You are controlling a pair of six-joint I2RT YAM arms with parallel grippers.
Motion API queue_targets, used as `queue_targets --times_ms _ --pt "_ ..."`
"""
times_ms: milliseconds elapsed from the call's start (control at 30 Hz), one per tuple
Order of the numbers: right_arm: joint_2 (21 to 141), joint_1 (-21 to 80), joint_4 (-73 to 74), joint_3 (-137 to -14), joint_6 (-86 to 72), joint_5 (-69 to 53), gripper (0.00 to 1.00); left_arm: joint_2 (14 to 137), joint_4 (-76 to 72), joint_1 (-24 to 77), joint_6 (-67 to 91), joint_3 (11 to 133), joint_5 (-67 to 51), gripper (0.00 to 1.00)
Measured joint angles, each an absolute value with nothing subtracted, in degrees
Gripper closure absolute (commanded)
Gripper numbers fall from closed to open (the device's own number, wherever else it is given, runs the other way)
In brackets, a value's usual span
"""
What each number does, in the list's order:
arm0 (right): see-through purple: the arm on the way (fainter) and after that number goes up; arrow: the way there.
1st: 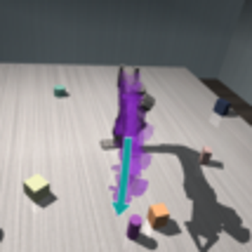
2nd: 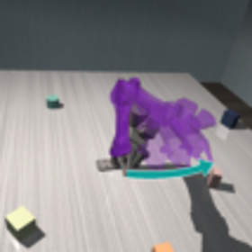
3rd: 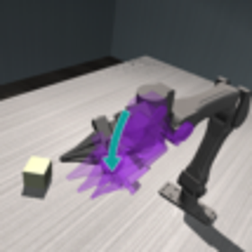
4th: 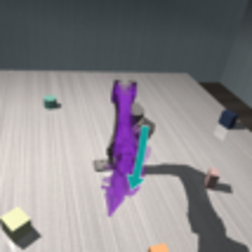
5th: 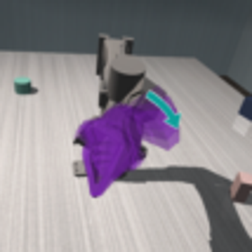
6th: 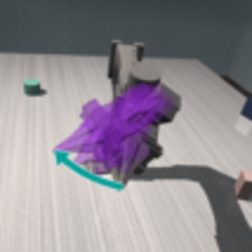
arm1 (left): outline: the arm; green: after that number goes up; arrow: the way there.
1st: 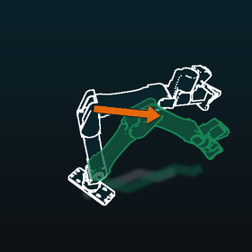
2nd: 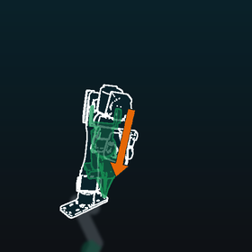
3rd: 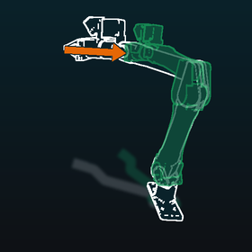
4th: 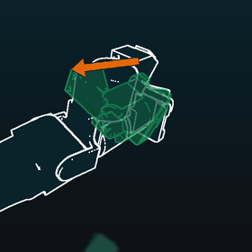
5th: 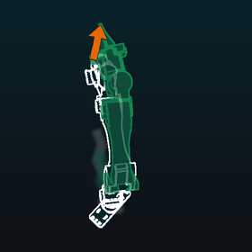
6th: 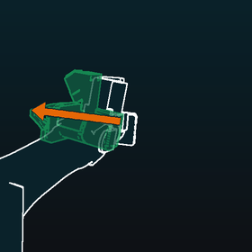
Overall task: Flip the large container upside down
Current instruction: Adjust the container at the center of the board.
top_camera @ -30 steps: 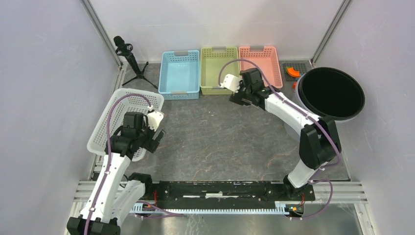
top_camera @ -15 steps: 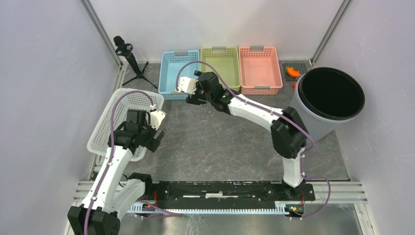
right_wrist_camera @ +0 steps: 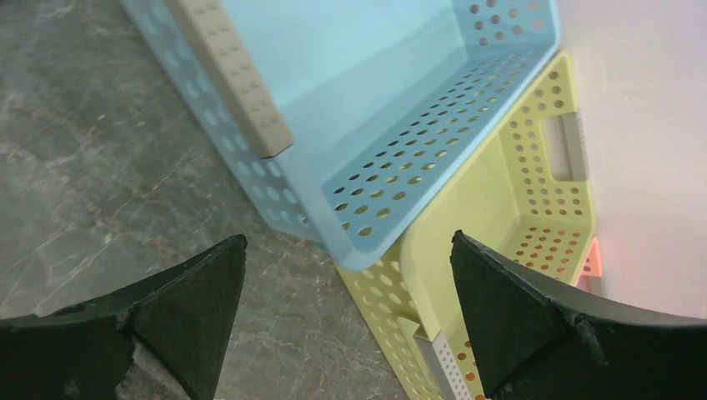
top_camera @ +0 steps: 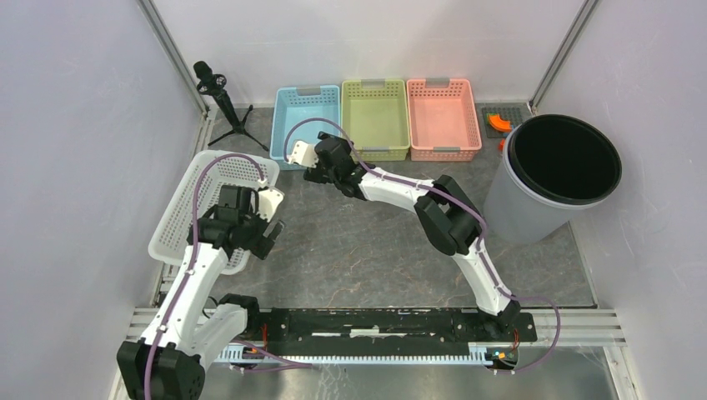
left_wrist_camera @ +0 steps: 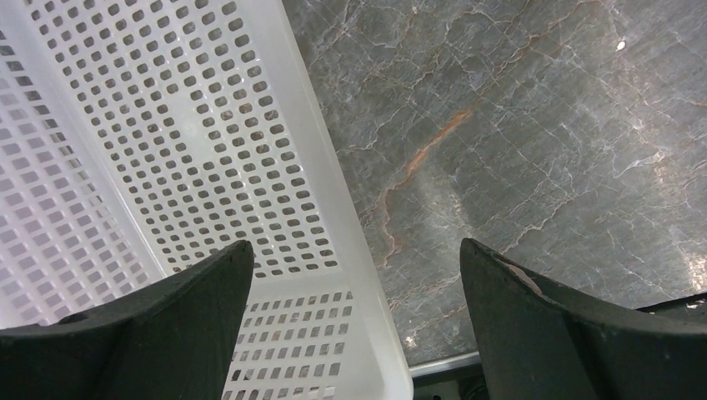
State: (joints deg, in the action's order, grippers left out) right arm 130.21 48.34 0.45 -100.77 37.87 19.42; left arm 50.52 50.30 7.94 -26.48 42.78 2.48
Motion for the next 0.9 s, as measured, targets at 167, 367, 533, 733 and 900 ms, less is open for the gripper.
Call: queue_targets --times_ms 167,367,533,733,900 --pt "131.5 48.3 -3.9 -101.8 38.3 23.8 0.02 51.9 49.4 7.9 -26.5 42.3 2.5 0.0" --pt "133.4 48.3 -7.2 -103.8 40.8 27.1 0.02 53.4 49.1 7.9 -26.5 42.2 2.4 0.02" --pt "134.3 48.3 -9.2 -103.8 43.4 29.1 0.02 53.6 49.1 7.9 -26.5 42.2 1.8 0.05" --pt "134.2 48.3 -6.0 -103.6 44.4 25.8 0.02 53.6 48.9 7.9 -26.5 42.0 1.3 0.1" --pt "126.8 48.3 0.9 -95.1 42.5 18.0 0.02 54.1 48.6 7.9 -26.5 41.3 0.8 0.22"
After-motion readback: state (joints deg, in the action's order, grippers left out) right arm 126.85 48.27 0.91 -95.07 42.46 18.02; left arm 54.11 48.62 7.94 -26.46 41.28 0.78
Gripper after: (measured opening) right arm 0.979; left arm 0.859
